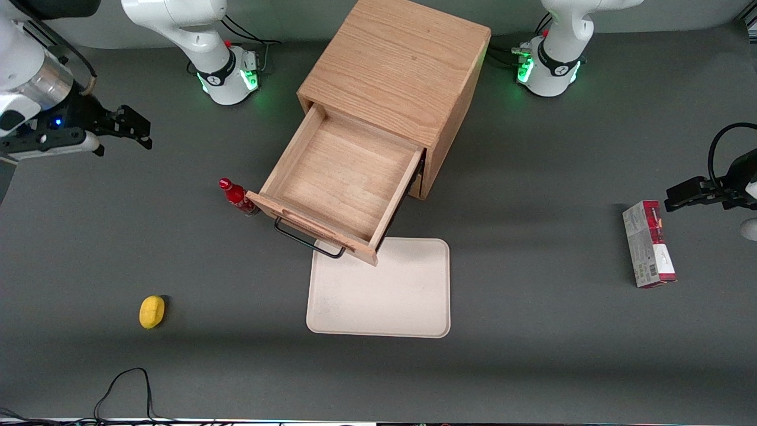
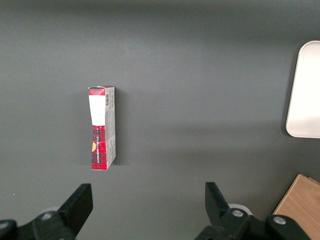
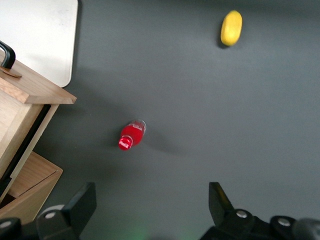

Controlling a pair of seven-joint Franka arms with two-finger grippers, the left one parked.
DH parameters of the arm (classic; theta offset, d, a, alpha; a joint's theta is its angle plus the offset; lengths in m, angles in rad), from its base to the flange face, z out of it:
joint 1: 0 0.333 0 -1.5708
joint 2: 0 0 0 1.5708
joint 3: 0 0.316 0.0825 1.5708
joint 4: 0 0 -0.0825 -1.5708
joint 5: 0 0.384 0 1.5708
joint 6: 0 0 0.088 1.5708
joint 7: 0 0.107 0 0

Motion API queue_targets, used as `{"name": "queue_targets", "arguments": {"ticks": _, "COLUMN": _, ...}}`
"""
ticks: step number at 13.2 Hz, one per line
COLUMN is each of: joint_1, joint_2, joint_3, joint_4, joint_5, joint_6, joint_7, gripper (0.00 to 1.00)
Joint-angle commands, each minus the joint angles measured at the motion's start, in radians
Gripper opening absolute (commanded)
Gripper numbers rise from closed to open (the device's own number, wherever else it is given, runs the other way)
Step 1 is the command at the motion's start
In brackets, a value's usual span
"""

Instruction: Open upper drawer

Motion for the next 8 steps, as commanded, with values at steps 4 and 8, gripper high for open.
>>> {"name": "queue_targets", "arguments": {"ticks": 4, "joint_1": 0.008, "joint_2": 0.017, "joint_3": -0.029, "joint_4": 0.025, "joint_5": 0.019, "joint_6": -0.036, "joint_7": 0.035, "gripper": 1.00}}
{"name": "queue_targets", "arguments": {"ticks": 8, "joint_1": 0.007, "joint_2": 0.050, "joint_3": -0.031, "joint_4": 0.078, "joint_5": 0.020, "joint_6": -0.074, "joint_7": 0.046, "gripper": 1.00}}
